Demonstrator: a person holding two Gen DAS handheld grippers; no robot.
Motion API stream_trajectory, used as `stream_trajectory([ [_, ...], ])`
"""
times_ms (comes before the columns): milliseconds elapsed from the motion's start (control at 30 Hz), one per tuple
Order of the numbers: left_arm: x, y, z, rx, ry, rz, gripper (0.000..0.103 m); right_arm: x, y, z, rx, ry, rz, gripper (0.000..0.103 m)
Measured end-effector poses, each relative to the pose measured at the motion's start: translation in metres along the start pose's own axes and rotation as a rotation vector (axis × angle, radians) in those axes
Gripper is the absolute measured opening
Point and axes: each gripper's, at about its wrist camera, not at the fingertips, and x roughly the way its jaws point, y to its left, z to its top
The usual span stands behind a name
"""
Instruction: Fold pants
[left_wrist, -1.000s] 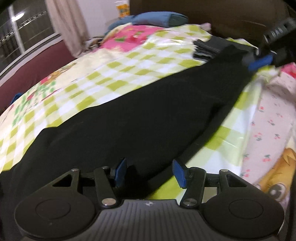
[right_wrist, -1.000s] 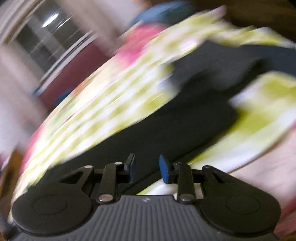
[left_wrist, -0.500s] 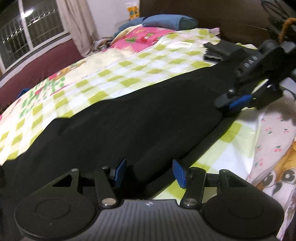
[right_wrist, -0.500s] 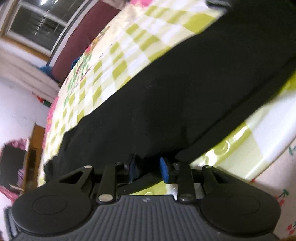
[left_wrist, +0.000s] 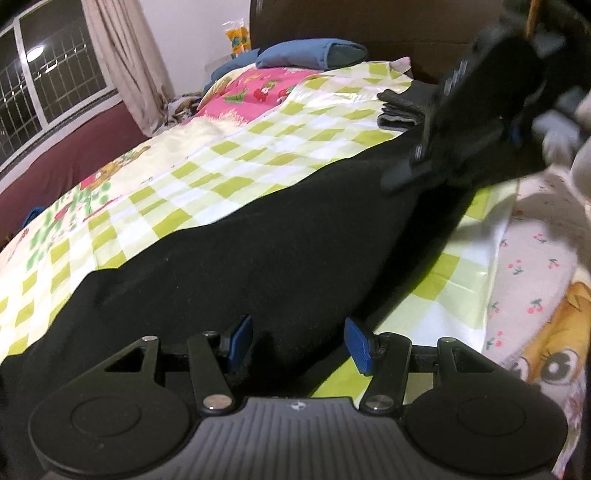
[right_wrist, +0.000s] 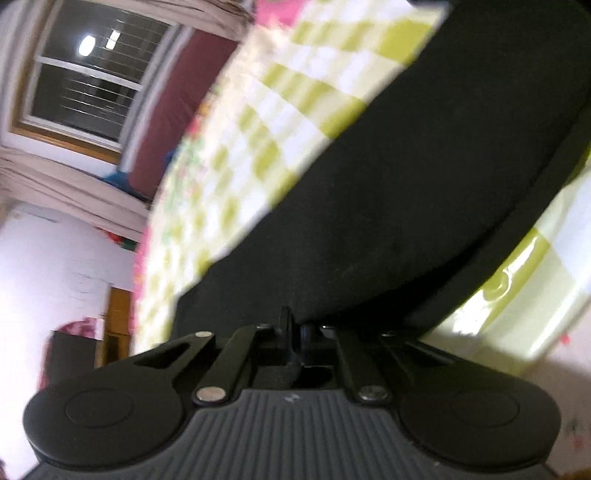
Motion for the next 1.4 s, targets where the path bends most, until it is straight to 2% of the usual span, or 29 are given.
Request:
stream_trajectory([
  [67,0.001,-0.002,-0.002,0.013,0.000,0.001,0.069,-0.003,0.005,-0.001,-0.033,0.003,-0.015,0.005],
  [200,0.018,-0.001,-0.008,-0.004,0.070,-0.014,0.071,0.034,-0.025,-0.004,0.000,0.088,-0.165,0.005],
  [333,0.006,0.009,-0.014,-0.014,0.090,-0.037,0.071,0.034,-0.021,-0.004,-0.016,0.086,-0.158,0.010],
  [467,-0.003,0.019,-0.024,-0.009,0.101,0.007,0.071,0.018,-0.010,-0.004,-0.088,0.087,-0.210,0.014],
  [567,-0.019,0.031,-0.025,-0.042,0.073,0.010,0.071,0.007,0.005,-0.009,-0.161,0.067,-0.247,0.014],
  [667,-0.030,0.045,-0.023,-0.062,0.036,0.051,0.071,0.007,0.024,-0.017,-0.246,0.056,-0.267,0.014],
  [767,-0.033,0.070,-0.024,-0.125,0.006,0.101,0.071,0.026,0.047,-0.020,-0.334,0.061,-0.241,0.014],
  [900,-0.026,0.112,-0.034,-0.257,0.004,0.234,0.072,0.079,0.076,-0.015,-0.425,0.115,-0.179,0.014],
  [967,-0.015,0.130,-0.048,-0.290,0.064,0.317,0.072,0.113,0.093,-0.010,-0.489,0.125,-0.164,0.014],
  [1000,-0.010,0.138,-0.057,-0.298,0.118,0.349,0.072,0.131,0.097,-0.006,-0.518,0.140,-0.159,0.018],
  [1033,-0.007,0.145,-0.069,-0.315,0.170,0.366,0.075,0.144,0.099,-0.004,-0.524,0.178,-0.171,0.023],
  [1067,-0.012,0.150,-0.079,-0.341,0.174,0.354,0.078,0.158,0.098,-0.003,-0.510,0.226,-0.188,0.027],
  [1133,-0.027,0.156,-0.091,-0.390,0.164,0.322,0.085,0.176,0.098,-0.011,-0.504,0.348,-0.151,0.027],
  [1200,-0.037,0.160,-0.098,-0.411,0.183,0.344,0.087,0.180,0.108,-0.020,-0.544,0.415,-0.120,0.027],
  [1300,-0.046,0.167,-0.087,-0.442,0.170,0.357,0.086,0.186,0.131,-0.004,-0.624,0.365,-0.045,0.027],
  [1400,-0.049,0.171,-0.062,-0.413,0.042,0.375,0.086,0.219,0.143,0.032,-0.670,0.279,-0.014,0.030],
])
